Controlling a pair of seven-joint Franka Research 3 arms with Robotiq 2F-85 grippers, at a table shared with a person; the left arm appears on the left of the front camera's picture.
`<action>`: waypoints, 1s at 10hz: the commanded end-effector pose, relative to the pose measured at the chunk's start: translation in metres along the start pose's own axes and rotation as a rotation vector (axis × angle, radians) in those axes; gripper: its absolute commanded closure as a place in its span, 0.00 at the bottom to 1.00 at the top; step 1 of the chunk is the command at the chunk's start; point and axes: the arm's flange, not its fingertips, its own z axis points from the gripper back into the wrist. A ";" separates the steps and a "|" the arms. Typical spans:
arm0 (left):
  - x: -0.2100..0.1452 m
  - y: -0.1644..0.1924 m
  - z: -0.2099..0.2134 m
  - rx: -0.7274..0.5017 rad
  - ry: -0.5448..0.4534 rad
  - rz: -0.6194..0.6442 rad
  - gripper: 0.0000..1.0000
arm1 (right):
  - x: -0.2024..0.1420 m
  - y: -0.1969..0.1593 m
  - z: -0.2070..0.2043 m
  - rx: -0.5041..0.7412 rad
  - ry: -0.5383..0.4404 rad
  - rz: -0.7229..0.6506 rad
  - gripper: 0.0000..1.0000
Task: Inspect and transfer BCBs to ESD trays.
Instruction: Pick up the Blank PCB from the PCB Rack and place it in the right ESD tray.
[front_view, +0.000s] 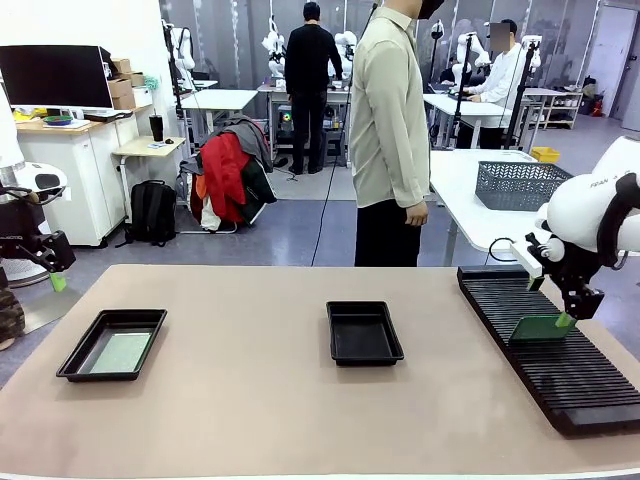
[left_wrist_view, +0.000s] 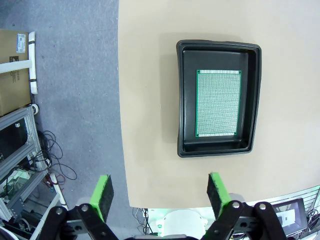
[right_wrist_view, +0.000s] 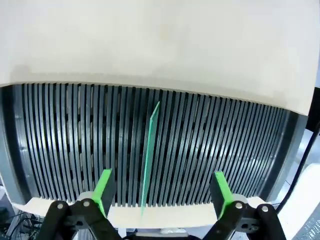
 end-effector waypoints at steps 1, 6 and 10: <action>-0.001 0.001 -0.002 0.000 -0.002 -0.006 0.00 | -0.006 0.000 -0.013 -0.025 -0.017 0.006 0.00; -0.001 0.001 -0.002 0.000 -0.002 -0.006 0.00 | -0.009 0.002 -0.028 -0.030 0.001 -0.032 0.00; -0.001 0.001 -0.002 0.000 -0.002 -0.006 0.00 | -0.018 0.006 -0.028 -0.042 -0.026 -0.062 0.18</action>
